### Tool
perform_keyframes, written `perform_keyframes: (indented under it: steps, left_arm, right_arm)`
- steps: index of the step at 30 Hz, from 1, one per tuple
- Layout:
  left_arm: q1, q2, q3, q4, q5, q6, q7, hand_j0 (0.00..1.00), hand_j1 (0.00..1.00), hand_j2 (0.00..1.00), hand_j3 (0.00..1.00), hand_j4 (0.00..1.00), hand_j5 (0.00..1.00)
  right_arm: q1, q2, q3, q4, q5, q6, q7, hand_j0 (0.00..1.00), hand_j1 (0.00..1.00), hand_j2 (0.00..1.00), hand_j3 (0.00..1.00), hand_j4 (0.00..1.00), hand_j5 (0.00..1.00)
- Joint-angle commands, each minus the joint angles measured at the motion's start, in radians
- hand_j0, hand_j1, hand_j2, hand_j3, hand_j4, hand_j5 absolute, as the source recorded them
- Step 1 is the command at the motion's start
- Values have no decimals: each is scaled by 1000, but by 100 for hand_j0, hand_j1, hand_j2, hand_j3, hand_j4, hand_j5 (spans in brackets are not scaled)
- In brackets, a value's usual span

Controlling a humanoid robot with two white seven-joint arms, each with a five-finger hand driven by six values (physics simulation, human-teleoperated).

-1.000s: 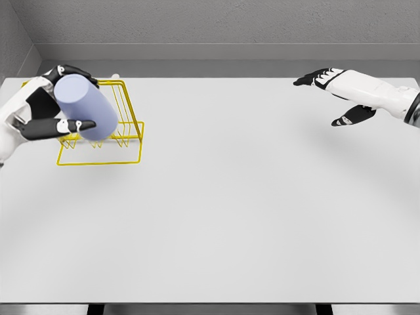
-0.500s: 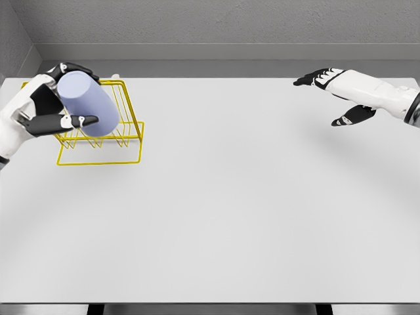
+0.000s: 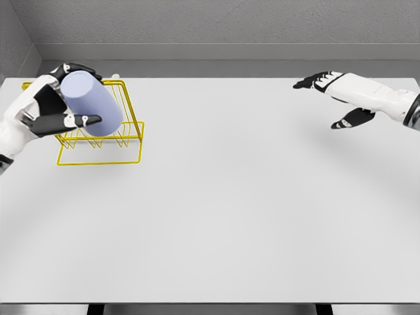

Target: Place the cup on the cup holder with both arms

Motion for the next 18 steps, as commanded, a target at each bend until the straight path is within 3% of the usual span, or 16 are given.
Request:
perform_keyframes:
  steps: [1,3,6,7,18]
  left_arm:
    - [0,-8,-2,-2,1,0,1,45,45,45,45,45,45]
    - [0,-8,-2,-2,3,0,1,48,48,48,48,48,48]
    - [2,-6,-4,-2,-3,-2,1,80,80,80,80,80,80]
    - [2,-6,-4,-2,-3,-2,-1,84,84,84,84,84,84]
    - [6,-1,-2,-13,-2,-3,-7,85,85,85,85,85,85]
  right_arm:
    - [2,-1,-2,0,-7,1,-1,100,100,100,100,100,100]
    - [2,-1,-2,0,-7,1,-1,100,100,100,100,100,100]
    - [2,-1,-2,0,-7,1,-1,100,100,100,100,100,100]
    - [2,-1,-2,0,-7,1,1,100,100,100,100,100,100]
    - [2,-1,-2,0,-7,1,-1,100,100,100,100,100,100]
